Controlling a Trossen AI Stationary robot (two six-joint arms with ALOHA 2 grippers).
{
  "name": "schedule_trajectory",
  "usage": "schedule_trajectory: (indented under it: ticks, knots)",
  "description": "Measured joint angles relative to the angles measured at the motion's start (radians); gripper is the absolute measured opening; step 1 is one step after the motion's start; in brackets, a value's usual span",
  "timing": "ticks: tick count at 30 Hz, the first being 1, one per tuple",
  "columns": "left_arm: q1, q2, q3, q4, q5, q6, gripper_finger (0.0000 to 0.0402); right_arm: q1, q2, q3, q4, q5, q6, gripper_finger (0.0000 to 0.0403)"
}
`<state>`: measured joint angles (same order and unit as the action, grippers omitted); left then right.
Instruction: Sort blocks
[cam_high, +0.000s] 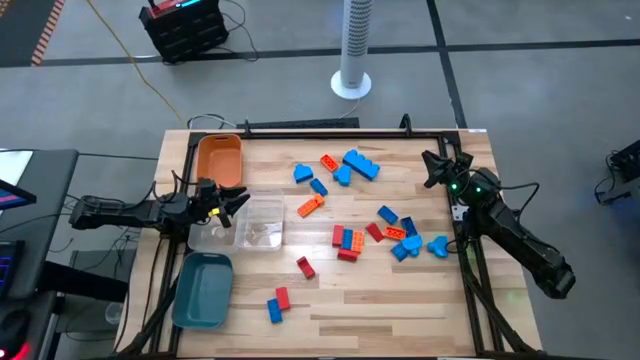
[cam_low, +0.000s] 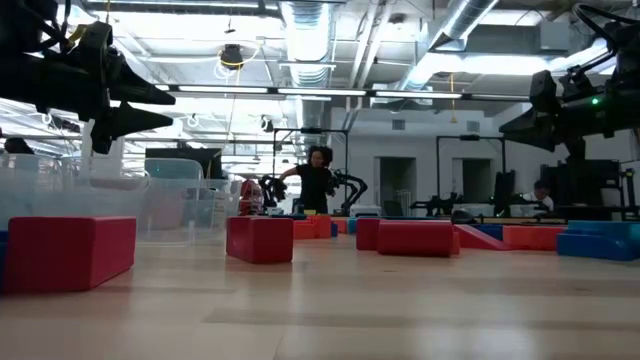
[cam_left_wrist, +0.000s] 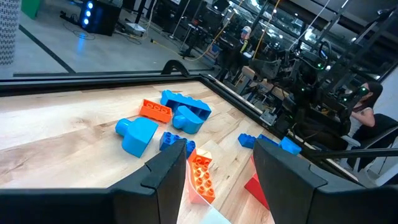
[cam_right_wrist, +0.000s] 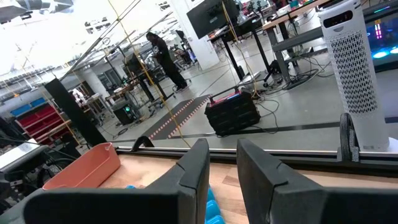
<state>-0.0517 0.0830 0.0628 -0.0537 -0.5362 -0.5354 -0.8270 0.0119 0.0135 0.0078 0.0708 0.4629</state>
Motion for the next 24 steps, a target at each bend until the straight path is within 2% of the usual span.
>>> schedule_trajectory:
  ticks: [24]
  knots:
    - [0.0, 0.0, 0.0, 0.009, 0.0, -0.007, 0.0181, 0.0, 0.0, 0.0, 0.0, 0.0, 0.0, 0.0098]
